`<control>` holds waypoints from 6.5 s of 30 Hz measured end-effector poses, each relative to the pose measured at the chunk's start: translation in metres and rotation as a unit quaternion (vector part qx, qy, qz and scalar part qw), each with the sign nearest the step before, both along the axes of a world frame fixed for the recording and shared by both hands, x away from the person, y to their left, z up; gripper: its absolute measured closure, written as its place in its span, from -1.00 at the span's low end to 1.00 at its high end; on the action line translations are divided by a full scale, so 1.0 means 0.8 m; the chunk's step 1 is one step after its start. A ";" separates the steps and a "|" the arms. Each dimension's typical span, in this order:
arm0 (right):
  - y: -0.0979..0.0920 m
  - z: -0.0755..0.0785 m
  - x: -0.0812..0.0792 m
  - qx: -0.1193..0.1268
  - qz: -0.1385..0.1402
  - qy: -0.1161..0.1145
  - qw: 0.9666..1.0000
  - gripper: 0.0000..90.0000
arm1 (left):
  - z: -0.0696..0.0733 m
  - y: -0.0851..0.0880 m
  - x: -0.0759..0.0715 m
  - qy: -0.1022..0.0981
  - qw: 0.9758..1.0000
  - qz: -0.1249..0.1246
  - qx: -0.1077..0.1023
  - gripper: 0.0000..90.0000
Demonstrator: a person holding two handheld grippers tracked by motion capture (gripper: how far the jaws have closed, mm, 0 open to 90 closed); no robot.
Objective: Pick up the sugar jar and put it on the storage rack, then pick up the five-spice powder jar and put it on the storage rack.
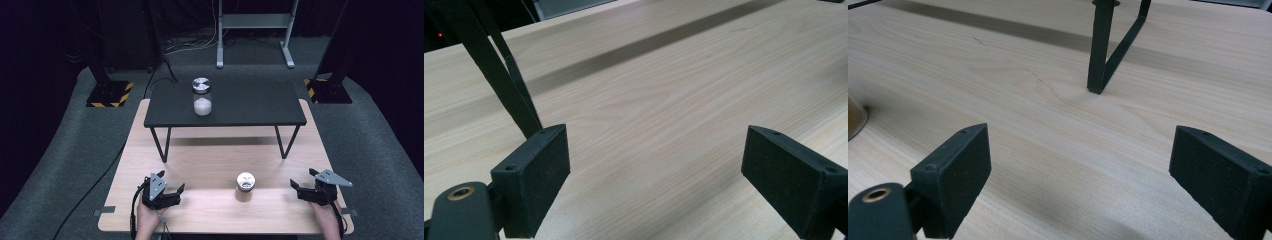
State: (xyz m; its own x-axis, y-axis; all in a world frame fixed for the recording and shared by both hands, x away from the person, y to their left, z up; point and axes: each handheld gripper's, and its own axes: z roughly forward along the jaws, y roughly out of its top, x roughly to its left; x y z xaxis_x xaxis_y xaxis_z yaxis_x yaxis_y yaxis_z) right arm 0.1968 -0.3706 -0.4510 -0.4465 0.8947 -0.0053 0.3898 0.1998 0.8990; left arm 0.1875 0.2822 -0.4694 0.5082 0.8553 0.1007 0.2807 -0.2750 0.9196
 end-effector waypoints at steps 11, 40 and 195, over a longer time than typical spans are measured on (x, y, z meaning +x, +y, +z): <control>0.000 0.000 0.000 0.000 0.001 0.001 1.000 -0.81 | 0.001 0.000 0.001 0.003 1.000 0.002 -0.002 -0.75; 0.000 0.001 0.001 -0.002 0.002 0.003 1.000 -0.81 | 0.001 0.000 0.001 0.005 1.000 0.004 -0.003 -0.76; 0.129 0.190 0.078 -0.040 0.188 0.075 0.978 -0.33 | 0.005 -0.002 0.004 0.015 1.000 0.005 0.003 -0.77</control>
State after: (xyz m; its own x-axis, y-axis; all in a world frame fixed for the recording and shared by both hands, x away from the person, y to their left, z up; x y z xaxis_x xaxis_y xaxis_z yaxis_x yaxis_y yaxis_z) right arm 0.2594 -0.2675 -0.2988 -0.7453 0.6663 0.0233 0.4020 0.4212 0.8130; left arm 0.1904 0.2806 -0.4657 0.5020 0.8602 0.0901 0.3110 -0.2767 0.9092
